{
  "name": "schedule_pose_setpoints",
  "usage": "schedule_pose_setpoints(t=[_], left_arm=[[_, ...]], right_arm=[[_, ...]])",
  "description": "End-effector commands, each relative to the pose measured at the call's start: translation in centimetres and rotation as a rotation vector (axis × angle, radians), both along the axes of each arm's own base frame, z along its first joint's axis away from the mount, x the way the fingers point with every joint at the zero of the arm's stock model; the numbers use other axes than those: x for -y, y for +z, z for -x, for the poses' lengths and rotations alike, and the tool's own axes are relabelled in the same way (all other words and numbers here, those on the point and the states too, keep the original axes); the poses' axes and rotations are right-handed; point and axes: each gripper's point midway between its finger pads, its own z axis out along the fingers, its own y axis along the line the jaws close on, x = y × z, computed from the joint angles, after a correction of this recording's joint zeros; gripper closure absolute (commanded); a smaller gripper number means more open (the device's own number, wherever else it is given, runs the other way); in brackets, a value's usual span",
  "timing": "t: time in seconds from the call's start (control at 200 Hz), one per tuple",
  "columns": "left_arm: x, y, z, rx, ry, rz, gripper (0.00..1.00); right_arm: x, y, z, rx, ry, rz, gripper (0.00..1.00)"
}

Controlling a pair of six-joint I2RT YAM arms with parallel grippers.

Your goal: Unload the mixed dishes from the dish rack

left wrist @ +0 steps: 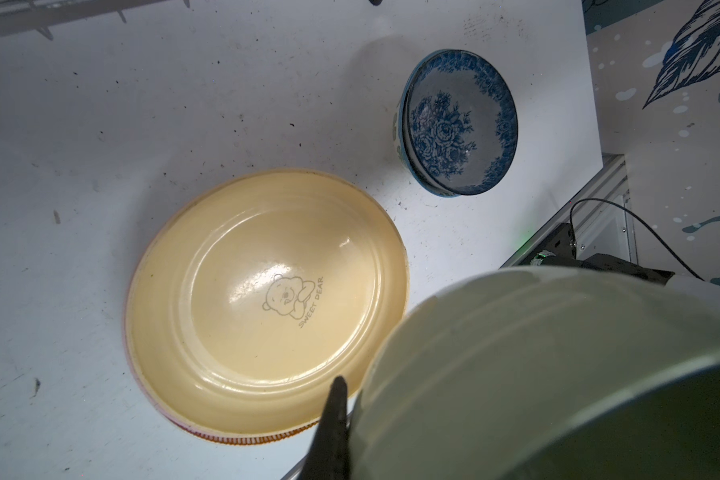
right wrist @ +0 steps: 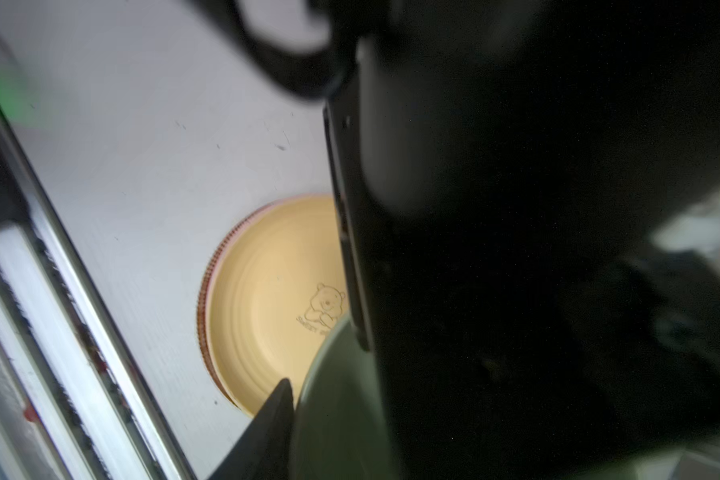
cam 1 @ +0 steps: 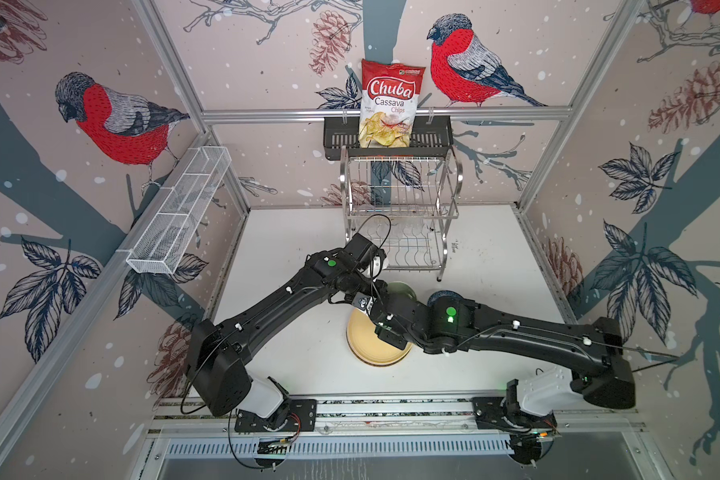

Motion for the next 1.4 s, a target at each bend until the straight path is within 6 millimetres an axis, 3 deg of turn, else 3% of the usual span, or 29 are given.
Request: schedule_pose_setpoints(t=[0.0,0.18,0.25,0.435,0.575,0.69,0.9,1.246,1.391], left_arm=[[0.4,-0.1,-0.1,-0.003,0.0,0.015,1.0],[0.3,-0.7,-0.5,-0.002,0.011,-0.005,1.0],[0.2,-0.9,-0.7,-0.005,0.013,-0.01,1.0],[0.1,-1.0,-0.9,-0.002,0.016,-0.021,1.0],[-0.2,-0.9,-1.2,0.006,0.023,-0.04,1.0],[-0.6,-1.1,-1.4,0.013,0.034,-0.067,1.0],[-1.2,-1.4,-1.5,0.022,0.044,-0.095,1.0],[-1.4,-1.7,-1.4,0.023,0.047,-0.101,1.0],[-1.6,-1.7,-1.4,0.027,0.053,-0.105,1.0]], right_arm=[[-2.1,3.7,1.3,-0.065,0.047,-0.207,0.48],[-1.0,8.5,1.7,-0.123,0.057,-0.432,0.46],[0.9,10.6,0.8,-0.136,0.015,-0.529,0.46],[5.2,11.5,-3.2,-0.158,-0.19,-0.641,0.46],[7.2,8.2,-6.6,-0.219,-0.374,-0.581,0.46],[7.6,4.8,-8.4,-0.268,-0.475,-0.477,0.46],[5.7,1.2,-9.5,-0.329,-0.485,-0.36,0.49],[3.9,-4.2,-9.6,-0.438,-0.486,-0.181,0.64],[4.0,-5.4,-9.7,-0.445,-0.492,-0.146,0.75]])
